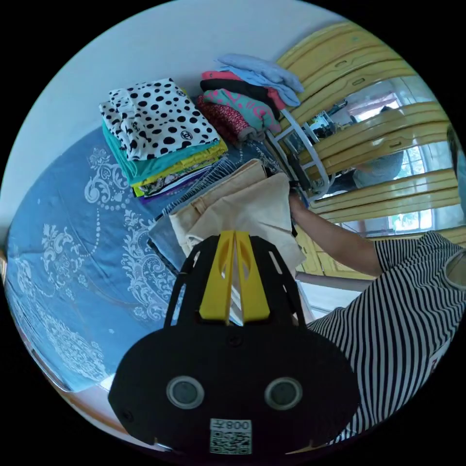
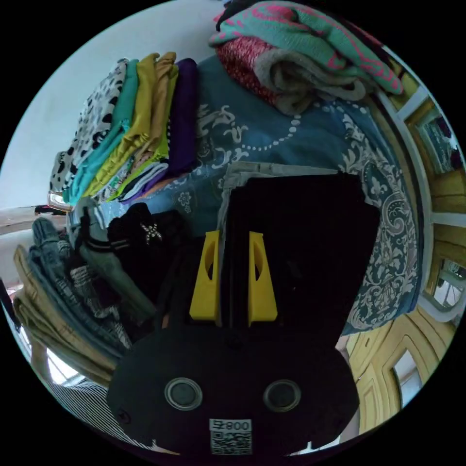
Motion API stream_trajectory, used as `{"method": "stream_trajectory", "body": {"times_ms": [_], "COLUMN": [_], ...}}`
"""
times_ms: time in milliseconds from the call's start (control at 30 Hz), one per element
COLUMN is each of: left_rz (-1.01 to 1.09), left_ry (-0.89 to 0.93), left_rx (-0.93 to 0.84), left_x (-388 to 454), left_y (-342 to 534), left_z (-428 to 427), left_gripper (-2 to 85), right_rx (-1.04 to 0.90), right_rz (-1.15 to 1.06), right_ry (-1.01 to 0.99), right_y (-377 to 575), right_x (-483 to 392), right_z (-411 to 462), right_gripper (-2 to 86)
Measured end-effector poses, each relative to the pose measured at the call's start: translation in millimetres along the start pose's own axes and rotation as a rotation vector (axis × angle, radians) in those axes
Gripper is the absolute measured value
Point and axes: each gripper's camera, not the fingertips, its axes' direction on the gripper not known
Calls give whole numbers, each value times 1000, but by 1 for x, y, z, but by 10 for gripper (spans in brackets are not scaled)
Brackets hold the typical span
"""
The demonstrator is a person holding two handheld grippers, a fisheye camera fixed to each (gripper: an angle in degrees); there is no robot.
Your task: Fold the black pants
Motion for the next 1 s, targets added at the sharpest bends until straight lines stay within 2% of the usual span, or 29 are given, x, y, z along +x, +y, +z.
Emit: {"method": "stream_trajectory", "body": {"times_ms": [167,433,733,833,1000], "left_rz": [-31,-8,-54,-26,-23], "left_ry": [64,106,341,363,390], "left_rx": [21,53,148,175,236], "left_x": [-31,-75,-151,-169,-206], "left_y": [23,75,154,184,254], "left_z": [-27,-88,-175,-214,-291], "left_gripper": [2,1,1,1,1], "right_rx": [-50,75,439,580,769], "right_rz": [31,127,206,184,54], "right_ry": [78,-117,-318,-364,-374], "right_y": [-52,-80,-40,-36,-59], "right_x": [4,65,92,75,-11], "right_z": [32,-31,-213,-281,-399], "right_gripper": [55,24,19,20,20]}}
